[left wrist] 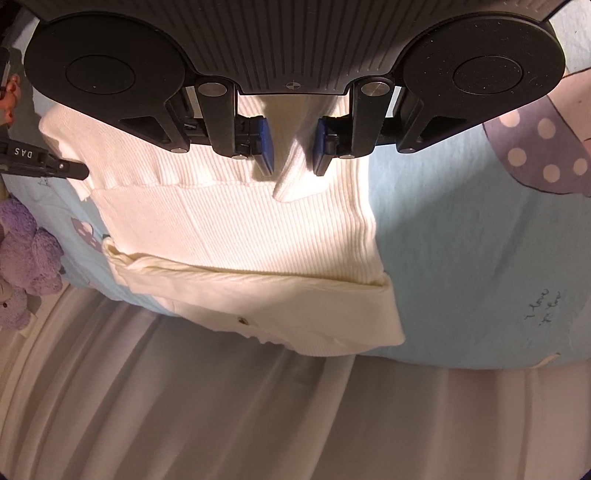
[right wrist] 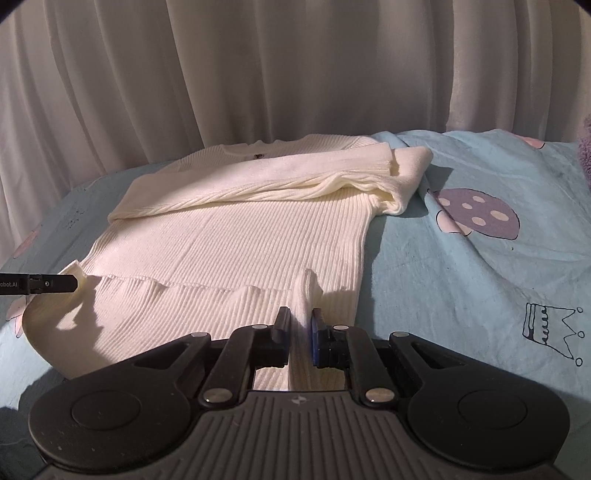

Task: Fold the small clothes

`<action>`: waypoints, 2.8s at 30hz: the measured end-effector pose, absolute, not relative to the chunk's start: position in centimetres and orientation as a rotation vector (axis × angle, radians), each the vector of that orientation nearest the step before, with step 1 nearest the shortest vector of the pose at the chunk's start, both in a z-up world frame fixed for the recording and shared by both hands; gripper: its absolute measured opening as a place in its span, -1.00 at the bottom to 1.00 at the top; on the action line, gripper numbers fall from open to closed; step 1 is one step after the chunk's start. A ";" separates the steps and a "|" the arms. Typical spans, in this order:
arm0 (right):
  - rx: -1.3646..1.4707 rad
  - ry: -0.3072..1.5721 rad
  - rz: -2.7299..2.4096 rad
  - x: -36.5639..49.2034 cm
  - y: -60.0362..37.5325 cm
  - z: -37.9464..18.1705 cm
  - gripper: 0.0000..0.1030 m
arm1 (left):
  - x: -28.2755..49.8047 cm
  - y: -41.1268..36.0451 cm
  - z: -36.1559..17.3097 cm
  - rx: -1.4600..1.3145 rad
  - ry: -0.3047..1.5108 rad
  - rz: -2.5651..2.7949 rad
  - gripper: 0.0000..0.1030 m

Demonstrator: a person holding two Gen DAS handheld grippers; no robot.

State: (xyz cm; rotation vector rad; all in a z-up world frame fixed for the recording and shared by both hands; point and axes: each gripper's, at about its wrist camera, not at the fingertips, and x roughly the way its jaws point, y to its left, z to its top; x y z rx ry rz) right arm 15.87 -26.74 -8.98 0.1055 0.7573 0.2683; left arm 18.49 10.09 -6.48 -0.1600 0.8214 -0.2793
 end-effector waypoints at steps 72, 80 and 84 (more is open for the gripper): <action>0.077 0.610 0.053 43.0 -22.9 -9.4 -0.79 | 44.6 6.4 -9.1 -0.201 0.619 0.021 -0.16; 0.010 0.604 -0.042 43.1 -23.1 -9.2 -0.68 | 44.9 5.5 -9.8 -0.144 0.625 0.023 -0.09; 0.015 0.606 -0.037 42.5 -23.2 -9.2 -0.64 | 44.7 5.3 -9.6 -0.127 0.629 0.015 -0.05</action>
